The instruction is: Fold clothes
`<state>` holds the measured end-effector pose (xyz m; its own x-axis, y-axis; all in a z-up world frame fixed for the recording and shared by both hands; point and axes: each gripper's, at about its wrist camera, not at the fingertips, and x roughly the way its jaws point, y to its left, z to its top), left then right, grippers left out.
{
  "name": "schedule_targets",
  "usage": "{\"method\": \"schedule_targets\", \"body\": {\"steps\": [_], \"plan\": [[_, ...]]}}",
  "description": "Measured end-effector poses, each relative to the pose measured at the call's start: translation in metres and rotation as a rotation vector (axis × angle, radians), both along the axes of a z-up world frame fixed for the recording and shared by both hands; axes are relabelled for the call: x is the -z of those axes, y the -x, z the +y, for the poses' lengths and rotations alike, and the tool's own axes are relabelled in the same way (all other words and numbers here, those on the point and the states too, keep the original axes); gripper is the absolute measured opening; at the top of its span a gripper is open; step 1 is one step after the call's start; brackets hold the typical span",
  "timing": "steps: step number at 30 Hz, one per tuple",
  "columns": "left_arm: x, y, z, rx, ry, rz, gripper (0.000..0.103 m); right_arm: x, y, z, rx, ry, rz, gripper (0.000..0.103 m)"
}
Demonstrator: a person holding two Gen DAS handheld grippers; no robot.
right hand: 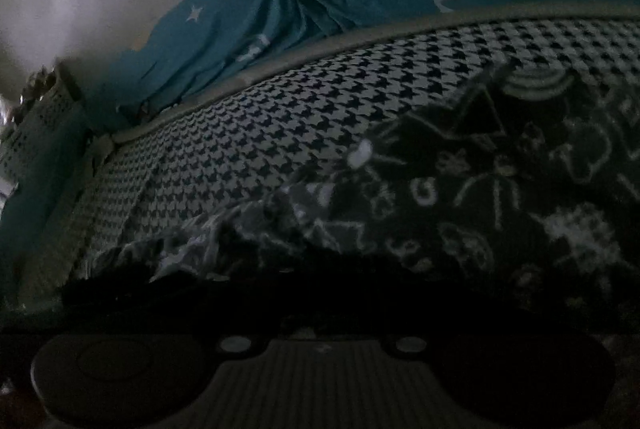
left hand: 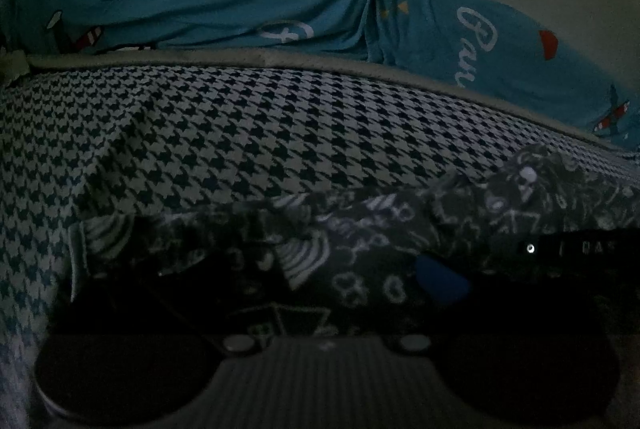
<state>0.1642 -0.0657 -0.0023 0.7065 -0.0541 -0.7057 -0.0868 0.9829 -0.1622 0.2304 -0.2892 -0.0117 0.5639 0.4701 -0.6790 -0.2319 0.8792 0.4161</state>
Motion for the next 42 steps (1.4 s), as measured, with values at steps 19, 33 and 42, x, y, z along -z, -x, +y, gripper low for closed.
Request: {"method": "schedule_targets", "body": {"steps": [19,33,42], "plan": [[0.005,-0.006,-0.004,0.014,-0.028,0.019,0.103,-0.023,0.070,-0.014,0.084,-0.103,-0.048,0.005],[0.001,0.001,-0.008,0.033,-0.039,0.016,0.103,0.004,0.079,-0.004,0.123,0.010,-0.002,0.000],[-0.011,0.016,-0.003,0.039,-0.018,0.005,0.103,-0.012,0.108,-0.004,0.146,-0.032,-0.073,0.005]]}}
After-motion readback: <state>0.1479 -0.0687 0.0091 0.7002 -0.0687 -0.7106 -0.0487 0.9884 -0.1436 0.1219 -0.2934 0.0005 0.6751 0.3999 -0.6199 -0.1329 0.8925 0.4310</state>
